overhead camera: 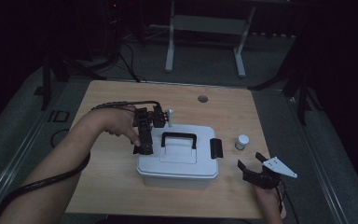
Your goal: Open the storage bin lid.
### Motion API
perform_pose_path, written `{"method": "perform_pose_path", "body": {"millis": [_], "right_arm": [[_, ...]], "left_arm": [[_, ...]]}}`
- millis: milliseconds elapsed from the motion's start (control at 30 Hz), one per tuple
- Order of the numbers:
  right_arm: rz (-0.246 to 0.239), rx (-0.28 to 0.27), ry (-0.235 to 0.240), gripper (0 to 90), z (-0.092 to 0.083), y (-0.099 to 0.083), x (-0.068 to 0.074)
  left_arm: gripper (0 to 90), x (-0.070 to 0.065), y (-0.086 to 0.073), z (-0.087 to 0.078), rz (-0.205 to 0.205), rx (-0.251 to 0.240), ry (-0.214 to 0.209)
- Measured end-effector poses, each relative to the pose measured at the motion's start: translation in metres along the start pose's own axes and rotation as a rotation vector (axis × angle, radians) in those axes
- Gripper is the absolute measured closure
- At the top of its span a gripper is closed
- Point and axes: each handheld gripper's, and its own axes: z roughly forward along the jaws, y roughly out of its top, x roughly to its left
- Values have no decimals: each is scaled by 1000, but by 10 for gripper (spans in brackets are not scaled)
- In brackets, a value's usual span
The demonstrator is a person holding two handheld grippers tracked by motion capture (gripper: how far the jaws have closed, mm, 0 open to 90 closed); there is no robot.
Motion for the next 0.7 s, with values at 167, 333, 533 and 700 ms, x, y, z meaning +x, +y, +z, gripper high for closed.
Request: {"method": "perform_pose_path", "body": {"millis": [167,333,533,700], "right_arm": [[1,2,6,130,0,0,0],[6,-2,12,130,0,0,-1],[6,5,22,130,0,0,-1],[9,4,25,130,0,0,-1]], "left_arm": [[55,3,17,5,27,3,0],[139,5,27,3,57,-11,8],[355,5,36,5,105,-5,39],[497,4,42,9,129,6,39]]}}
